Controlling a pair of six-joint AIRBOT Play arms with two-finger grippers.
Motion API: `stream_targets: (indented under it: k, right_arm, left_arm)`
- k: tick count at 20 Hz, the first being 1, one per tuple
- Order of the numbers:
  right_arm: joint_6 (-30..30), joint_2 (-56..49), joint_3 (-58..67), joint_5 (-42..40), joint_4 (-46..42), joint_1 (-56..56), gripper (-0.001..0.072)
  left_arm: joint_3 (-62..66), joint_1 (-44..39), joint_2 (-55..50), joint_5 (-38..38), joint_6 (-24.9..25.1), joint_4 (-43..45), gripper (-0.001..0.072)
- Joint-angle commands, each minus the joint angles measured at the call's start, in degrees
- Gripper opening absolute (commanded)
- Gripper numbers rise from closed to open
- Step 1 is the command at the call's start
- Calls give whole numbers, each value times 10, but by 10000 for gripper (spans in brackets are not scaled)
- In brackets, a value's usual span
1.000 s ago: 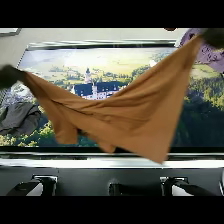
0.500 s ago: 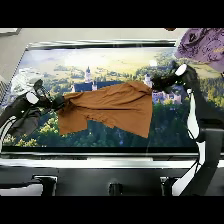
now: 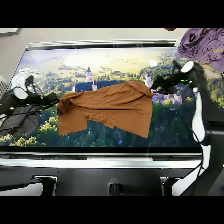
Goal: Fold the clothes and pants, and hang the long-sleeved shirts on hangers.
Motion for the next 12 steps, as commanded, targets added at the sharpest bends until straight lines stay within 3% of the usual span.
stream_targets:
  k: [1,7,12]
  right_arm:
    - [-77,83,-57,48,12,-57,542]
    - [-237,255,-526,12,205,-150,542]
    - [-287,270,-679,-68,277,-123,541]
  left_arm:
    - [-24,43,86,-83,39,33,466]
    - [-208,115,257,-90,44,9,464]
    - [-218,113,261,-71,44,7,464]
